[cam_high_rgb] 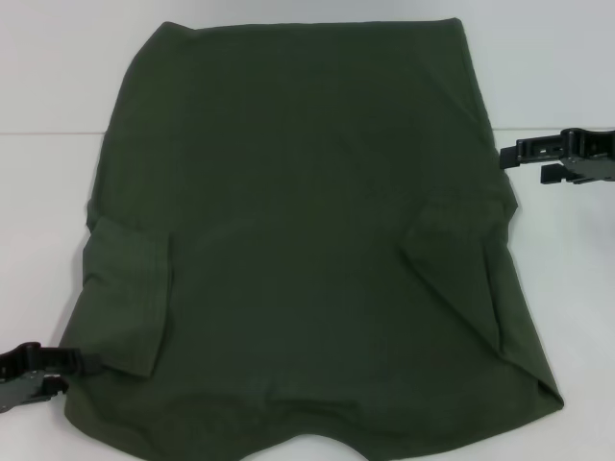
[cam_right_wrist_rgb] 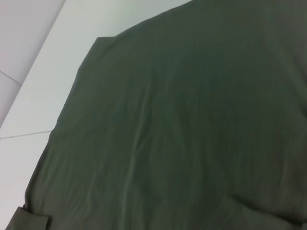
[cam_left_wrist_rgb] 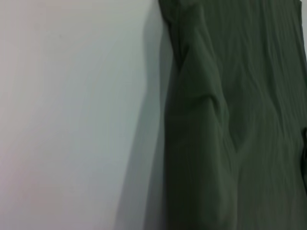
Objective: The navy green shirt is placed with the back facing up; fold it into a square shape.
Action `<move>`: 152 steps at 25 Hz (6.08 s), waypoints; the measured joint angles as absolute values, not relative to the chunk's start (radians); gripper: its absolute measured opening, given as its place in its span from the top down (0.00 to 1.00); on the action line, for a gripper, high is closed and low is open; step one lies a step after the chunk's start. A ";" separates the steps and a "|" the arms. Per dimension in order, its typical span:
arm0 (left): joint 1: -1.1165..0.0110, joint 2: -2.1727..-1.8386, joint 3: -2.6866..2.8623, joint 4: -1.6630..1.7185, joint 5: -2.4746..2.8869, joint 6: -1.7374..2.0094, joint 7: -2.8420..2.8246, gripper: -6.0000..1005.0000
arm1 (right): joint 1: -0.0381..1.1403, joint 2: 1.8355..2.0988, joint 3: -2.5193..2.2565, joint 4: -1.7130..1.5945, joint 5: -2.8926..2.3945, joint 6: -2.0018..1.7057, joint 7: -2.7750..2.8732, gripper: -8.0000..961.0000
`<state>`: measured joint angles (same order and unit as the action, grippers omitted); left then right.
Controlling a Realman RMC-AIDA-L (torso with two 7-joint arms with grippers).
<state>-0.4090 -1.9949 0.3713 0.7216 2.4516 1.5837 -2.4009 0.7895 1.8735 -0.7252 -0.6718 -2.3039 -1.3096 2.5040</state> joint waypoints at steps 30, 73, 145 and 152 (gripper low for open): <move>-0.446 -1.986 0.357 0.718 2.413 1.590 -2.359 0.96 | 0.720 1.943 -0.759 -0.763 -2.625 -1.691 2.338 0.05; -0.452 -1.988 0.357 0.718 2.413 1.578 -2.364 0.95 | 0.742 2.021 -0.777 -0.719 -2.582 -1.615 2.335 0.18; -0.759 -1.990 0.794 0.703 2.551 0.989 -2.618 0.95 | 0.803 2.073 -0.852 -0.504 -2.099 -0.697 2.153 0.85; -0.749 -1.984 0.762 0.771 2.457 1.009 -2.607 0.95 | 0.805 2.079 -0.839 -0.574 -2.090 -0.689 2.194 0.84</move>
